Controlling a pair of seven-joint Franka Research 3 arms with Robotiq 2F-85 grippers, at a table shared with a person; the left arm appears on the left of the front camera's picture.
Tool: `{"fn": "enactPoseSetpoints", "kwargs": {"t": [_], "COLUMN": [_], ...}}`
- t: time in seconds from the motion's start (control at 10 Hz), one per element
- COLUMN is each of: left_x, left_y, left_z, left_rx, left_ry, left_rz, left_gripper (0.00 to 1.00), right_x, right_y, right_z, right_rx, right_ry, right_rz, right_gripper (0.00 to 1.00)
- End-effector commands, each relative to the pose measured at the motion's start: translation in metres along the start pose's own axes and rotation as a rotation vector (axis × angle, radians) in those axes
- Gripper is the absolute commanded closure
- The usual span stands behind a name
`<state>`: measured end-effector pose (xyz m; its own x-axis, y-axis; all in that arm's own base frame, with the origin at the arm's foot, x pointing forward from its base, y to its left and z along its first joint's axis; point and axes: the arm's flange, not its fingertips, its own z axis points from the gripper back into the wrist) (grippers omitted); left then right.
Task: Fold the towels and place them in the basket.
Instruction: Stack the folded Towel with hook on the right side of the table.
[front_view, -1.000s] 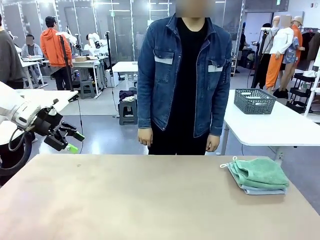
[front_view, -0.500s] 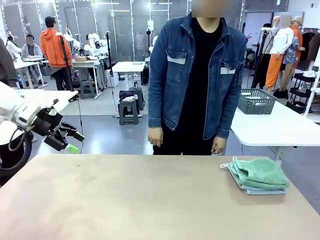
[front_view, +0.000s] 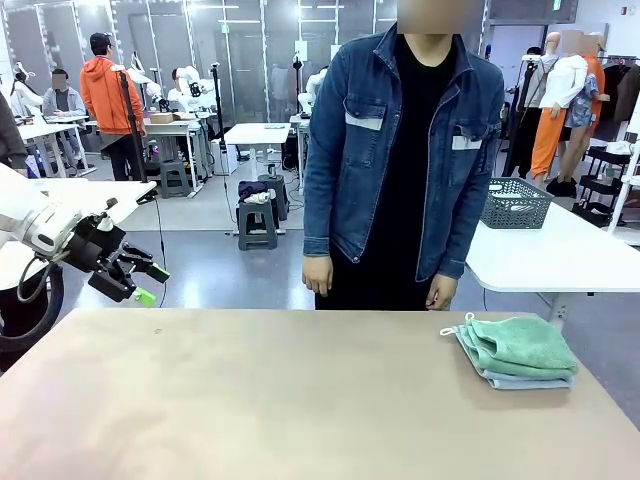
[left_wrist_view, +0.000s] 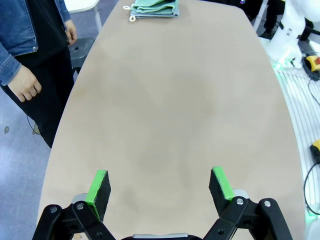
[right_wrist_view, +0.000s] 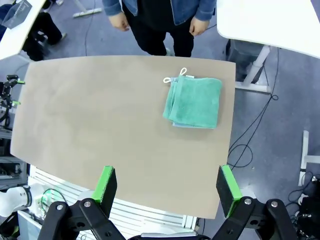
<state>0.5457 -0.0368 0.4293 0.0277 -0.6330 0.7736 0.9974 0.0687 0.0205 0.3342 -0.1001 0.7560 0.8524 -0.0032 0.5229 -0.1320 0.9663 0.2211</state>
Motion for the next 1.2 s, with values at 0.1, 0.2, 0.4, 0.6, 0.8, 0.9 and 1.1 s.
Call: {"fn": "enactPoseSetpoints", "kwargs": {"t": [0.1, 0.2, 0.4, 0.6, 0.8, 0.9, 1.1], "left_x": [0.0001, 0.0001, 0.0001, 0.0001, 0.0001, 0.0001, 0.0001], "left_y": [-0.0001, -0.0001, -0.0001, -0.0001, -0.0001, -0.0001, -0.0001], "left_z": [0.0000, 0.0000, 0.0000, 0.0000, 0.0000, 0.0000, 0.0000], "left_rx": [-0.002, -0.002, -0.002, -0.002, -0.002, -0.002, -0.002], "left_ry": [0.003, 0.003, 0.003, 0.003, 0.003, 0.003, 0.003], "left_rz": [0.002, 0.002, 0.002, 0.002, 0.002, 0.002, 0.002], "left_gripper": [0.00, 0.00, 0.00, 0.00, 0.00, 0.00, 0.00], "right_x": [0.0021, 0.0021, 0.0021, 0.0021, 0.0021, 0.0021, 0.0021], "right_y": [0.0011, 0.0011, 0.0011, 0.0011, 0.0011, 0.0011, 0.0011], "right_z": [0.0003, 0.0003, 0.0003, 0.0003, 0.0003, 0.0003, 0.0003], "right_rx": [-0.006, -0.006, -0.006, -0.006, -0.006, -0.006, -0.006], "right_ry": [0.005, 0.005, 0.005, 0.005, 0.005, 0.005, 0.005], "right_rz": [-0.014, -0.014, -0.014, -0.014, -0.014, -0.014, -0.014], "right_gripper": [0.00, 0.00, 0.00, 0.00, 0.00, 0.00, 0.00]}}
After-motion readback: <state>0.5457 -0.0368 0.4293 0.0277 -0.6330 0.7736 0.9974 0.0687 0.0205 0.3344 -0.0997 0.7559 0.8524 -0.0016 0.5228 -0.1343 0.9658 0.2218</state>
